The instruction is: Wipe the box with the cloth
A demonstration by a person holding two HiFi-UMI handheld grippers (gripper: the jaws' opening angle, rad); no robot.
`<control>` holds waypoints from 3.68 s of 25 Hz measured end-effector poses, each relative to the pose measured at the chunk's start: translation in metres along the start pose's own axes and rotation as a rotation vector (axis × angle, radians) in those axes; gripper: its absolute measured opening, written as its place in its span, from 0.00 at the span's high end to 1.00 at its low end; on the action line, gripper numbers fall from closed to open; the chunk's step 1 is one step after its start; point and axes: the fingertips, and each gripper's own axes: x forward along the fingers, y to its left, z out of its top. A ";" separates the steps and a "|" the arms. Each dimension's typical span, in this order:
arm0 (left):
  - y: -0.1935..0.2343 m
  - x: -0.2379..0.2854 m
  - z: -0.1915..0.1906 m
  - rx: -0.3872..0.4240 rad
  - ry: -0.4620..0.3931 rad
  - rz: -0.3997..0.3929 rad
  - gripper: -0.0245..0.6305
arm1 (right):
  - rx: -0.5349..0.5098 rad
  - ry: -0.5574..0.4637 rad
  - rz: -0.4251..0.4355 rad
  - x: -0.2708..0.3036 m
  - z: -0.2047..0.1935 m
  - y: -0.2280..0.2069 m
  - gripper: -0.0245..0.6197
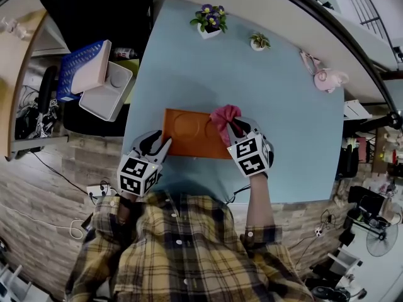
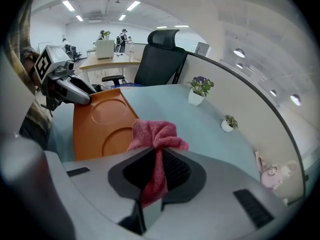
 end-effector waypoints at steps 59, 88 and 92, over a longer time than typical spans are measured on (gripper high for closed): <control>0.002 -0.003 0.001 -0.014 -0.029 -0.004 0.76 | -0.125 -0.194 0.285 0.019 0.081 0.122 0.89; 0.002 0.000 0.003 -0.001 -0.032 0.006 0.76 | -0.083 0.000 0.037 -0.012 -0.011 0.042 0.89; 0.002 0.001 0.003 -0.005 -0.031 0.006 0.76 | -0.098 0.038 0.001 -0.016 -0.016 0.034 0.89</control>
